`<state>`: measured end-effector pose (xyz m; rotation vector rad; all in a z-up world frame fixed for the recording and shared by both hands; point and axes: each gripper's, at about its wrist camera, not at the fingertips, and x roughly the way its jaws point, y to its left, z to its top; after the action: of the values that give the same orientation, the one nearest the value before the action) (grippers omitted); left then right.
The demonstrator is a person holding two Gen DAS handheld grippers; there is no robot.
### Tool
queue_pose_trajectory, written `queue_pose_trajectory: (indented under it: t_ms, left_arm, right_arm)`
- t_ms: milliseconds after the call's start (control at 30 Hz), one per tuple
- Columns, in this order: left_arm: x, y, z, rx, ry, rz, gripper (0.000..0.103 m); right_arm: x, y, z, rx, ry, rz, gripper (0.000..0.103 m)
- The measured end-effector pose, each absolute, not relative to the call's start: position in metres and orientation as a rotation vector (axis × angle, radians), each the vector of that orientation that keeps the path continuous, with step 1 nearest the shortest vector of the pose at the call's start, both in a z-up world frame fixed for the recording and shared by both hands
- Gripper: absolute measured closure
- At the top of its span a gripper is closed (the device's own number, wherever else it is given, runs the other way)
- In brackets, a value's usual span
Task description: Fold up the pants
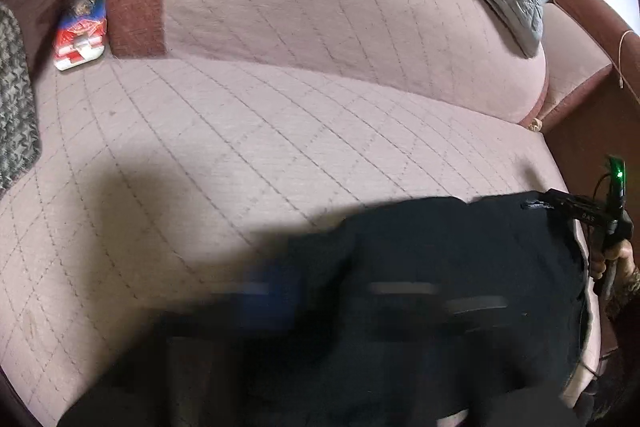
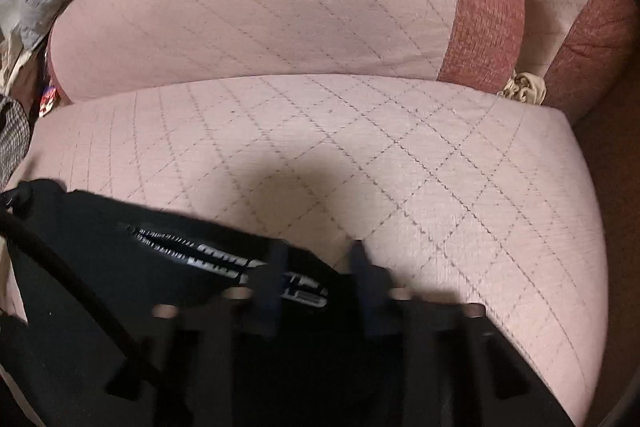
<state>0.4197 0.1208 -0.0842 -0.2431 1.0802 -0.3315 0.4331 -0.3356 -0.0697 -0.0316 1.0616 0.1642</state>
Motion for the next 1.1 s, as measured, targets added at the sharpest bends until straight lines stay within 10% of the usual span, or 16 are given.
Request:
queue_pose_trajectory:
  t_ms: [700,1100]
  left_arm:
    - [0.223,0.106,0.048,-0.068,0.757,-0.372,0.093]
    - [0.051,0.114,-0.037,-0.013,0.949,-0.303,0.072]
  right_arm:
    - [0.242,-0.345,0.016,0.068,0.98,0.163,0.102]
    - [0.104,-0.382,-0.062,0.045,1.179,0.037,0.101]
